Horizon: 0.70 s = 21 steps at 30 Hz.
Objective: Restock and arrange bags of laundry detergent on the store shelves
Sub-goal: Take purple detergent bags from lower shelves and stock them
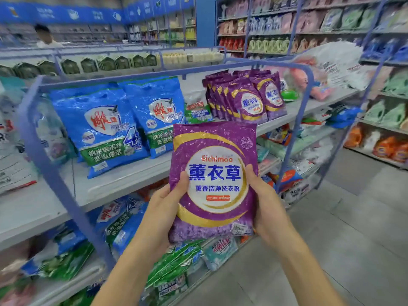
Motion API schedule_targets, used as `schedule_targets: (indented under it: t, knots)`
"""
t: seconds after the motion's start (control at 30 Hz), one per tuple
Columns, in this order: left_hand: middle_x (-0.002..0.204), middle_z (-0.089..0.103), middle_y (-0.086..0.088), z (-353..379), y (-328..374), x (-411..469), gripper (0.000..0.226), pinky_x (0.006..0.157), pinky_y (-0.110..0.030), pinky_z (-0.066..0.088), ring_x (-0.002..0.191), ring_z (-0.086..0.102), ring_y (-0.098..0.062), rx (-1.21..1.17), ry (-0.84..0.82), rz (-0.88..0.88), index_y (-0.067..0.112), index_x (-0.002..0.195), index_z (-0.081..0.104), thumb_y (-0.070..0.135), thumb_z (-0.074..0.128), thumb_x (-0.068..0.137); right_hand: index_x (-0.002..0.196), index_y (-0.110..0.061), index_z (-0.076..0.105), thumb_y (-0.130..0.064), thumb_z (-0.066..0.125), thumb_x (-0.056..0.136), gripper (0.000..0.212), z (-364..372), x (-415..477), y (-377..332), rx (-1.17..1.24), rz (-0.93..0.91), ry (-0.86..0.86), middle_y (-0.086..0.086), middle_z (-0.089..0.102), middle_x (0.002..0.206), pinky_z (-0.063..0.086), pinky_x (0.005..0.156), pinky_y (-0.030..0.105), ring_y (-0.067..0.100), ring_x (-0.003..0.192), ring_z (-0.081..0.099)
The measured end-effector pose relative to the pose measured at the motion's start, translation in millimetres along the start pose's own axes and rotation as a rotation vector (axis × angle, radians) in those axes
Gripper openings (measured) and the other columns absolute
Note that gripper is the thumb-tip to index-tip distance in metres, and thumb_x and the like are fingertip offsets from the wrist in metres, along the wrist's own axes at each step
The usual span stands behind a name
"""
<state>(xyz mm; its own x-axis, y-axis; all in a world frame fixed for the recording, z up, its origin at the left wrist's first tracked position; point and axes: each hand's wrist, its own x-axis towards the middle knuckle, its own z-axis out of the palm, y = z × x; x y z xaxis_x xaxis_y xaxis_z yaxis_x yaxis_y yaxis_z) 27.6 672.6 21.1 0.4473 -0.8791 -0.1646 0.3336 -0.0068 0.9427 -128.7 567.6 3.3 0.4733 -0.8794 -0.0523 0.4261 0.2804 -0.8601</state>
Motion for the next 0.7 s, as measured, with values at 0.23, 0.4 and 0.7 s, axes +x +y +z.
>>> schedule_targets:
  t: [0.23,0.4,0.7]
  knots:
    - [0.109,0.078,-0.01,82.7,-19.4,79.3,0.041,0.097,-0.048,0.053,0.1,0.075,-0.028,-0.018,-0.102,-0.006,0.023,0.102,0.081,0.05,0.051,0.096,0.104,-0.02,0.082,-0.04,0.063,0.094,0.029,-66.4,56.8,-46.4,0.033,-0.034,0.214,0.011,0.077,0.111,0.055,0.098,0.047,0.03,0.105,0.074]
    - [0.116,0.076,-0.008,143.1,-25.3,148.4,0.041,0.104,-0.055,0.05,0.107,0.073,-0.03,-0.029,-0.13,0.018,0.025,0.125,0.069,0.05,0.05,0.098,0.094,-0.028,0.084,-0.041,0.059,0.098,0.028,-111.7,112.0,-86.9,-0.031,-0.066,0.246,0.01,0.079,0.107,0.055,0.097,0.049,0.028,0.1,0.076]
    - [0.114,0.077,-0.001,233.6,-39.3,240.9,0.034,0.1,-0.052,0.053,0.104,0.074,-0.025,-0.053,-0.165,-0.022,0.031,0.122,0.068,0.049,0.049,0.1,0.123,-0.014,0.073,-0.041,0.074,0.086,0.046,-207.2,193.6,-120.8,-0.135,-0.021,0.158,0.013,0.074,0.122,0.047,0.108,0.051,0.033,0.113,0.071]
